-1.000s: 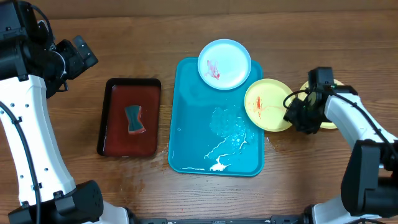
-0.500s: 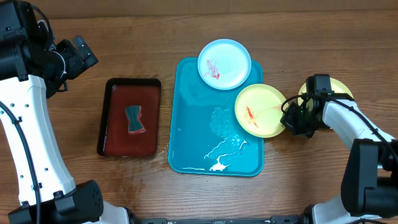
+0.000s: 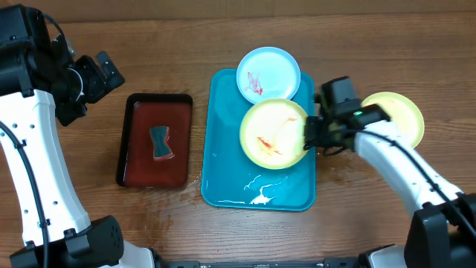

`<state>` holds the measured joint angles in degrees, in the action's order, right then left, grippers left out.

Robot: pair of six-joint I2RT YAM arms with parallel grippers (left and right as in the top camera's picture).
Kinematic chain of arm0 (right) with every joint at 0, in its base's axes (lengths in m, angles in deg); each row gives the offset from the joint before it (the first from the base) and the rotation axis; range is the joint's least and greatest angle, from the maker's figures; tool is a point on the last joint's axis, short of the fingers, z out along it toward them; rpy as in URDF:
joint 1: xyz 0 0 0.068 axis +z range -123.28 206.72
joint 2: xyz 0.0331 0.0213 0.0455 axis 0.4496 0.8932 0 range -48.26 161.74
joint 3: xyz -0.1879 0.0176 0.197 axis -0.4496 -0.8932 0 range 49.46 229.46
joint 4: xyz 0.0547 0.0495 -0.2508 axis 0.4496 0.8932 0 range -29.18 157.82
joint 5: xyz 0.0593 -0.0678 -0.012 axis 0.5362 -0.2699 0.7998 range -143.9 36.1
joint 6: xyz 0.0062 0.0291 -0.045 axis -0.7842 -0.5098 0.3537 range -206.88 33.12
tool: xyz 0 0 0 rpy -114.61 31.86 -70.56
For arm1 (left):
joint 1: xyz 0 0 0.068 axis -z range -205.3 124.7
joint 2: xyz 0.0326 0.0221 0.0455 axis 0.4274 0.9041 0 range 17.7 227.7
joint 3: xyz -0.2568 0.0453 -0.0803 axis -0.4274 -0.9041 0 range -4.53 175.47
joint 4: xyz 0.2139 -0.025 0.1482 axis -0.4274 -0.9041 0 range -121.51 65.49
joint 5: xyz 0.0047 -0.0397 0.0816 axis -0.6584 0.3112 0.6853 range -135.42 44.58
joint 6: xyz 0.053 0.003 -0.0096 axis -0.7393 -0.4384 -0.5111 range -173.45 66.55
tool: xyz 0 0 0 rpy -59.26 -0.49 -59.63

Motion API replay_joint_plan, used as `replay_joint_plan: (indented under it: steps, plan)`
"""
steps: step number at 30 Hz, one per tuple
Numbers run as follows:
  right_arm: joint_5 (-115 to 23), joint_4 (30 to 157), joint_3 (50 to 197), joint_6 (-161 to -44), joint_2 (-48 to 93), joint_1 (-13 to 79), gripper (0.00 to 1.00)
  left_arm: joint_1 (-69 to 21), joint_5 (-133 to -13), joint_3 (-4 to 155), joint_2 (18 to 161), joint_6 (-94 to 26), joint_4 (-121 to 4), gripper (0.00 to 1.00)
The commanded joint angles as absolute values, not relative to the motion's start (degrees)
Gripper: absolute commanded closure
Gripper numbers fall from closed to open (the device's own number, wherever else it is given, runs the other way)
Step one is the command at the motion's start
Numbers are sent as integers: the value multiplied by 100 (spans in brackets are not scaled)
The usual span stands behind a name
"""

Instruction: Clean dirty plates on tray and stack at the side

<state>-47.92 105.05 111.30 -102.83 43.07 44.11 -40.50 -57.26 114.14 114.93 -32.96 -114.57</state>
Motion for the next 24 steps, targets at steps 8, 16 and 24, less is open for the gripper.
replay_joint_plan:
  steps: [8,16,24]
  plan:
    - [-5277,9703,10822,-11245,5070,5018,96,-3585,-5070,10649,11489,-3672,-11547,14]
    - [-5308,10122,11082,-11216,4887,4926,65,-3102,-4768,8711,11493,-3674,-10154,18]
    - [-5316,10791,11567,-11173,4159,4762,54,-2750,-4819,6840,11515,-3477,-8076,31]
